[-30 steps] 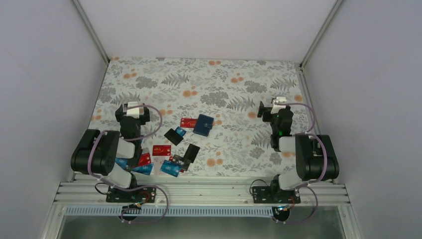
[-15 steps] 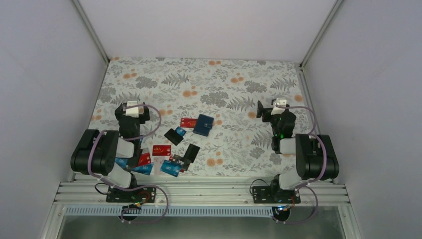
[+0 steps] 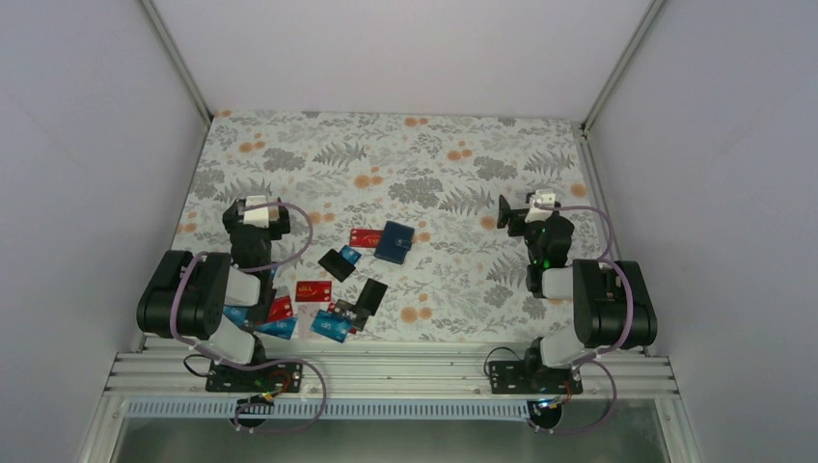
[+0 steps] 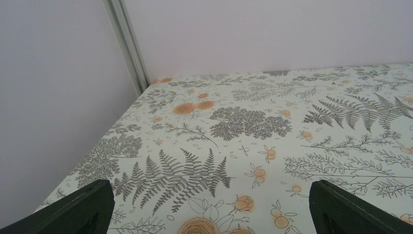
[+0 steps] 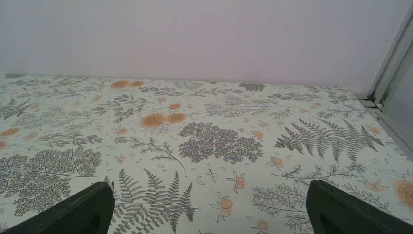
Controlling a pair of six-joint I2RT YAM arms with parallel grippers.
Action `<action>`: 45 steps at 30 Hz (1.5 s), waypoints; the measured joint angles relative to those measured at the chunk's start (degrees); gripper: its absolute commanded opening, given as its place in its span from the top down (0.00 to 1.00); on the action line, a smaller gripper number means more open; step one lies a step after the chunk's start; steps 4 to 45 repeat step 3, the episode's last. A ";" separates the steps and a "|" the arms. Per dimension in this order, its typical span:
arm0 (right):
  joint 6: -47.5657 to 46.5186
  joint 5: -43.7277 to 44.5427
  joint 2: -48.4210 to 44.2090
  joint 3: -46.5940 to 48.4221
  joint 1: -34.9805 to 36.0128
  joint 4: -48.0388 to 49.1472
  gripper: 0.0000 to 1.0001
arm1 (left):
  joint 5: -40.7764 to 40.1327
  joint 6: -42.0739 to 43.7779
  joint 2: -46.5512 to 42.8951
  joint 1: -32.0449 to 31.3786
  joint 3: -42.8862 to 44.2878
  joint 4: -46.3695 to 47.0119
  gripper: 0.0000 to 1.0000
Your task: Put the credit cards into the card holder
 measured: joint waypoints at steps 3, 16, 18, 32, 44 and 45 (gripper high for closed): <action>0.02 -0.02 0.00 0.00 0.00 0.00 0.00 | 0.00 0.00 0.00 0.00 0.00 0.00 0.00; 0.02 -0.02 0.00 0.00 0.00 0.00 0.00 | 0.00 0.00 0.00 0.00 0.00 0.00 0.00; 0.02 -0.02 0.00 0.00 0.00 0.00 0.00 | 0.00 0.00 0.00 0.00 0.00 0.00 0.00; 0.02 -0.02 0.00 0.00 0.00 0.00 0.00 | 0.00 0.00 0.00 0.00 0.00 0.00 0.00; 0.02 -0.02 0.00 0.00 0.00 0.00 0.00 | 0.00 0.00 0.00 0.00 0.00 0.00 0.00; 0.02 -0.02 0.00 0.00 0.00 0.00 0.00 | 0.00 0.00 0.00 0.00 0.00 0.00 0.00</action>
